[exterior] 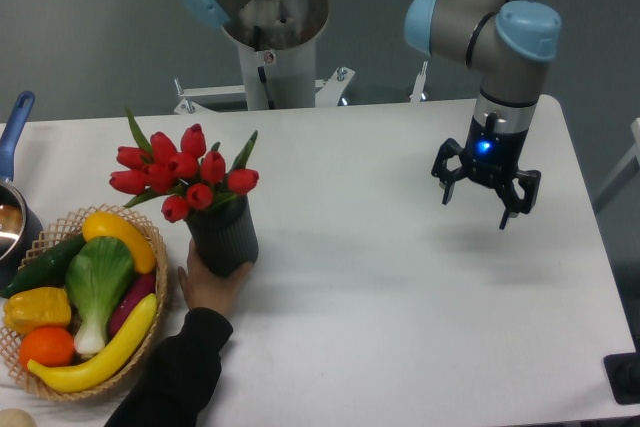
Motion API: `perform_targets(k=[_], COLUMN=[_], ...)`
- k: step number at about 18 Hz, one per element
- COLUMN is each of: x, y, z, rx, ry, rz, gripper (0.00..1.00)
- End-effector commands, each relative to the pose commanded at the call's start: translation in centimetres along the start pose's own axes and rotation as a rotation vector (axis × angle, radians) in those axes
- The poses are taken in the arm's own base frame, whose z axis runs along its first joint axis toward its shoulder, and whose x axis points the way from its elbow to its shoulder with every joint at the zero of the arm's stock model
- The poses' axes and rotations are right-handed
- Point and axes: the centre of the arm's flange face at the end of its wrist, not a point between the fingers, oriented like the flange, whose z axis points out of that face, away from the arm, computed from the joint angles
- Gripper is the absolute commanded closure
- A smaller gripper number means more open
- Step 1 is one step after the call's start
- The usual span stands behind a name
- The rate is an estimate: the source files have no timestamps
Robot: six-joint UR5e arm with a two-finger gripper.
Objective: Insert the flowers into the vase
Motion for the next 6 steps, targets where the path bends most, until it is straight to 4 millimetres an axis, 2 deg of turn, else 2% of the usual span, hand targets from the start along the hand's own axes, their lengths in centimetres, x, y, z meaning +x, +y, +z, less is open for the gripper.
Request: perform_targets(k=[2,6], x=[1.5,1.9], y=[0.6,1.0], z=[-0.3,-0.6], rx=[-0.060,-0.107], ry=[0.014,0.008], rz=[0.001,0.003], gripper=[0.00,0.00])
